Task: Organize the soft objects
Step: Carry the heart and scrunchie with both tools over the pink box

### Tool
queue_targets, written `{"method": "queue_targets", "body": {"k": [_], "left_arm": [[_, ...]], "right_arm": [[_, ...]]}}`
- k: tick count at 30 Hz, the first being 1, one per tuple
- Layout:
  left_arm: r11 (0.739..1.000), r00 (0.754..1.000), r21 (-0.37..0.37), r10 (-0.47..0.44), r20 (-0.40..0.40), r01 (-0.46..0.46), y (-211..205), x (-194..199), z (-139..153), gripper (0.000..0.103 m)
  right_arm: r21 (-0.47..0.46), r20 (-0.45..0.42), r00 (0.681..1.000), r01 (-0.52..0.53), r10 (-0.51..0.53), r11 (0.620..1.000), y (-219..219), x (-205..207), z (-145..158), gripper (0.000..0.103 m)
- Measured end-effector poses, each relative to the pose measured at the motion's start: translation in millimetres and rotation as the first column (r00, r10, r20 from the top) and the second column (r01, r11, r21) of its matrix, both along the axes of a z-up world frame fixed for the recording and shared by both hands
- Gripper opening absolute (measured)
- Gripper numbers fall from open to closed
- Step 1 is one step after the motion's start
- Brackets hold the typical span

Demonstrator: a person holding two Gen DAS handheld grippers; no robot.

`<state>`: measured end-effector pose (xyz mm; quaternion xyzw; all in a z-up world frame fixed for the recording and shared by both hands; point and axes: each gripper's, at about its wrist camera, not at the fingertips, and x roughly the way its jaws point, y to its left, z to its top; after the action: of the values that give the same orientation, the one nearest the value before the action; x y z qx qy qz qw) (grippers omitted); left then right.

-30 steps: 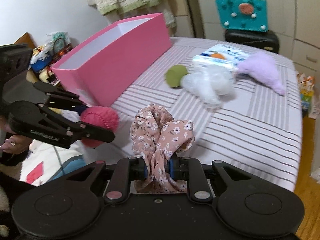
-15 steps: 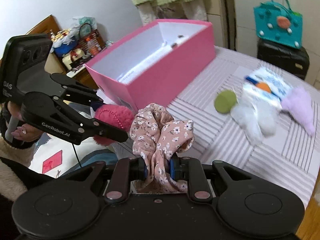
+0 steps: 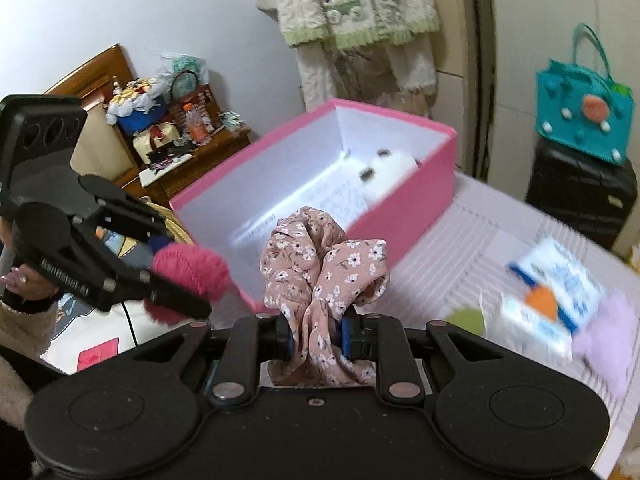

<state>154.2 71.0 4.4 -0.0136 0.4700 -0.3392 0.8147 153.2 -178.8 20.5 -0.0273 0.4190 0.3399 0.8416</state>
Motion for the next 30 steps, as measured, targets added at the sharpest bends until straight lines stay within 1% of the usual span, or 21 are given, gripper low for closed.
{"method": "queue_targets", "body": {"k": [5, 8, 11, 13, 15, 16, 18, 21, 25, 27, 30], "left_arm": [[1.000, 1.000, -0.019, 0.010, 0.000, -0.010, 8, 3, 13, 0.042], [0.999, 0.998, -0.004, 0.041, 0.041, -0.041, 12, 11, 23, 0.042], [0.996, 0.992, 0.034, 0.077, 0.097, -0.080, 12, 27, 30, 0.042], [0.990, 0.985, 0.070, 0.110, 0.131, -0.119, 12, 43, 32, 0.042], [0.981, 0.976, 0.098, 0.149, 0.158, -0.165, 14, 61, 31, 0.042], [0.976, 0.971, 0.117, 0.162, 0.175, -0.184, 13, 71, 29, 0.042], [0.962, 0.962, 0.175, 0.170, 0.215, -0.209, 9, 90, 21, 0.043], [0.943, 0.959, 0.255, 0.150, 0.241, -0.212, -1, 114, 4, 0.043], [0.935, 0.968, 0.296, 0.134, 0.212, -0.195, -6, 137, -13, 0.043], [0.928, 0.971, 0.318, 0.132, 0.199, -0.191, -7, 145, -19, 0.044], [0.919, 0.978, 0.355, 0.119, 0.174, -0.174, -10, 157, -25, 0.045]], "right_arm": [[0.010, 0.036, 0.998, -0.051, 0.051, 0.999, 18, 24, 14, 0.024], [0.011, 0.051, 0.995, -0.088, 0.087, 0.996, 29, 41, 22, 0.024], [-0.008, 0.067, 0.990, -0.124, 0.125, 0.992, 42, 59, 25, 0.024], [-0.050, 0.103, 0.984, -0.143, 0.147, 0.988, 53, 71, 25, 0.024], [-0.079, 0.118, 0.980, -0.150, 0.159, 0.986, 64, 89, 24, 0.024], [-0.081, 0.106, 0.982, -0.150, 0.158, 0.985, 67, 99, 23, 0.024], [-0.070, 0.038, 0.987, -0.152, 0.155, 0.986, 77, 129, 15, 0.024], [-0.072, -0.042, 0.989, -0.145, 0.142, 0.987, 89, 167, 0, 0.024], [-0.066, -0.144, 0.981, -0.142, 0.131, 0.988, 101, 209, -21, 0.025], [-0.063, -0.167, 0.977, -0.143, 0.131, 0.988, 107, 223, -30, 0.025], [-0.052, -0.189, 0.971, -0.158, 0.145, 0.986, 116, 233, -40, 0.028]]}}
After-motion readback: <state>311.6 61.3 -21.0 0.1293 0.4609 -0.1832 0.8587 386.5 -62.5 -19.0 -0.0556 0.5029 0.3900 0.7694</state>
